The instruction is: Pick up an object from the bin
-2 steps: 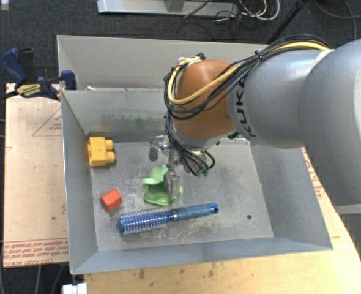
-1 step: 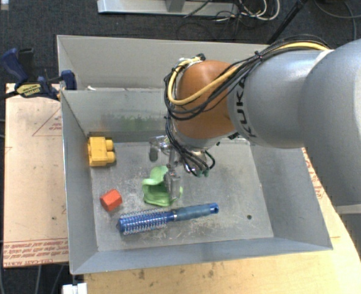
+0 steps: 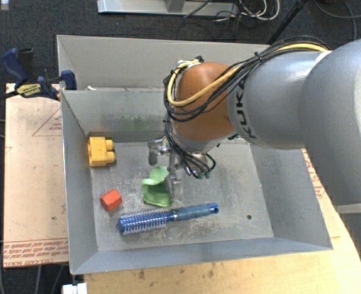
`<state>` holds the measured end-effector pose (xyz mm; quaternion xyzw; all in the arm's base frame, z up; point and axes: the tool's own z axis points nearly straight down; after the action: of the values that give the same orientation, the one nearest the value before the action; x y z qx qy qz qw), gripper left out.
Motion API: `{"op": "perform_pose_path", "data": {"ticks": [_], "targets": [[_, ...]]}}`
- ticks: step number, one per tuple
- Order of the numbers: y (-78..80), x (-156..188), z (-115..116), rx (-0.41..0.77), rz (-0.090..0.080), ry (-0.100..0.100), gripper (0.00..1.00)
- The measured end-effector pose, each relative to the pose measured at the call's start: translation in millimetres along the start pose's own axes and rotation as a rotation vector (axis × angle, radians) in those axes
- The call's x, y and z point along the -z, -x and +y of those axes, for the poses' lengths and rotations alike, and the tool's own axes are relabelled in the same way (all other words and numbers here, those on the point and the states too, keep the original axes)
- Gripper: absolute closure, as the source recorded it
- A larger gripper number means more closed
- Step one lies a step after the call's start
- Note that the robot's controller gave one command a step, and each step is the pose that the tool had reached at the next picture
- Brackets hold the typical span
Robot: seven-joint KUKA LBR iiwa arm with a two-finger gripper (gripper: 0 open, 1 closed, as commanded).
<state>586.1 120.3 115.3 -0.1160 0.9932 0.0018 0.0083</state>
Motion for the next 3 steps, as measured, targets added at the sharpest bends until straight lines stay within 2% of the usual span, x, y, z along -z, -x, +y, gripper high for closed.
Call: {"op": "perform_pose_path", "data": {"ticks": [3], "targets": [[-6.4,-3.1,9.0,0.054,-0.006,0.004,0.0]]}}
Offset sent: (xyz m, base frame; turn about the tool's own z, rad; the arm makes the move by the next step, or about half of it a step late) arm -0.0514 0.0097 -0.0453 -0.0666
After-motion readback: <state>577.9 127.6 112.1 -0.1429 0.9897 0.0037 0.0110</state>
